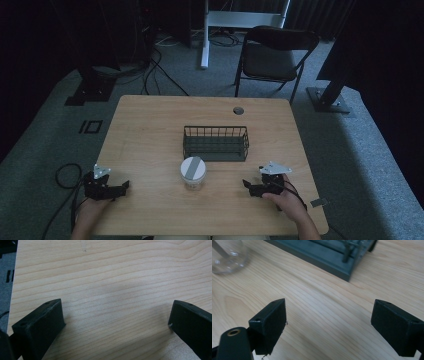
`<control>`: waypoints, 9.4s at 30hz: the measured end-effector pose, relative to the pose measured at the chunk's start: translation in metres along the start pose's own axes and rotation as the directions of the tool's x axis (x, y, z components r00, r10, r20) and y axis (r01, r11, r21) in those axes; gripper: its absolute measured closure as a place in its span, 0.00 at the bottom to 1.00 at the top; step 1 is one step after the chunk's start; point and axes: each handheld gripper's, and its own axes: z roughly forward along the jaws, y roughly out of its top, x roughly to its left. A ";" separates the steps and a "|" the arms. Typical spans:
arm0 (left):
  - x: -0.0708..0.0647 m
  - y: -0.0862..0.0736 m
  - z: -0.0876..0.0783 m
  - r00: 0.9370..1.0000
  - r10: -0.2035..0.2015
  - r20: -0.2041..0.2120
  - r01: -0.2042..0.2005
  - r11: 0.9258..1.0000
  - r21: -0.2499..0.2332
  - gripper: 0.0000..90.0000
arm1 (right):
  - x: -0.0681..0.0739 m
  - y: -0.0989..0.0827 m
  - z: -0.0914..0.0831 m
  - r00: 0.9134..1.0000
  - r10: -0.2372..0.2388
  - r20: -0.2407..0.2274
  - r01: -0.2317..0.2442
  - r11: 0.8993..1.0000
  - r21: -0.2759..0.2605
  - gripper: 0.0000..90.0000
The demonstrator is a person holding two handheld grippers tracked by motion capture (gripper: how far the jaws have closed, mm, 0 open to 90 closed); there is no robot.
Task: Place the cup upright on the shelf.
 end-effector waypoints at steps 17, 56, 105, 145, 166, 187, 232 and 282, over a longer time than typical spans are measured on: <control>0.000 0.000 0.000 1.000 0.001 0.000 -0.001 1.000 0.000 0.00 | 0.034 0.019 0.017 0.990 -0.079 -0.116 0.076 0.997 -0.031 0.14; 0.000 0.000 0.000 1.000 0.000 0.000 0.000 1.000 0.000 0.00 | 0.106 0.051 0.064 0.935 -0.177 -0.307 0.155 0.983 -0.095 0.15; 0.000 0.000 0.000 1.000 0.003 0.003 -0.003 1.000 -0.001 0.00 | 0.129 0.075 0.083 0.938 -0.173 -0.300 0.124 0.977 -0.176 0.20; 0.000 0.000 0.000 1.000 0.002 0.003 -0.002 1.000 -0.001 0.00 | 0.097 0.145 0.031 0.964 -0.129 -0.232 0.049 0.945 -0.323 0.20; 0.000 0.000 0.000 1.000 0.004 0.003 -0.004 1.000 -0.001 0.00 | 0.060 0.167 0.031 1.000 0.014 -0.008 -0.015 0.936 -0.352 0.20; 0.000 0.000 0.000 1.000 0.002 0.003 -0.002 1.000 0.000 0.00 | 0.018 0.148 0.051 0.954 0.210 0.216 -0.140 0.945 -0.297 0.20; 0.000 0.000 0.000 1.000 0.002 0.003 -0.002 1.000 -0.001 0.00 | 0.022 0.128 0.079 0.950 0.156 0.270 -0.110 0.978 -0.176 0.20; 0.000 0.000 0.000 1.000 0.002 0.003 -0.002 1.000 -0.001 0.00 | 0.007 0.101 0.031 0.966 0.165 0.201 -0.115 0.964 -0.240 0.14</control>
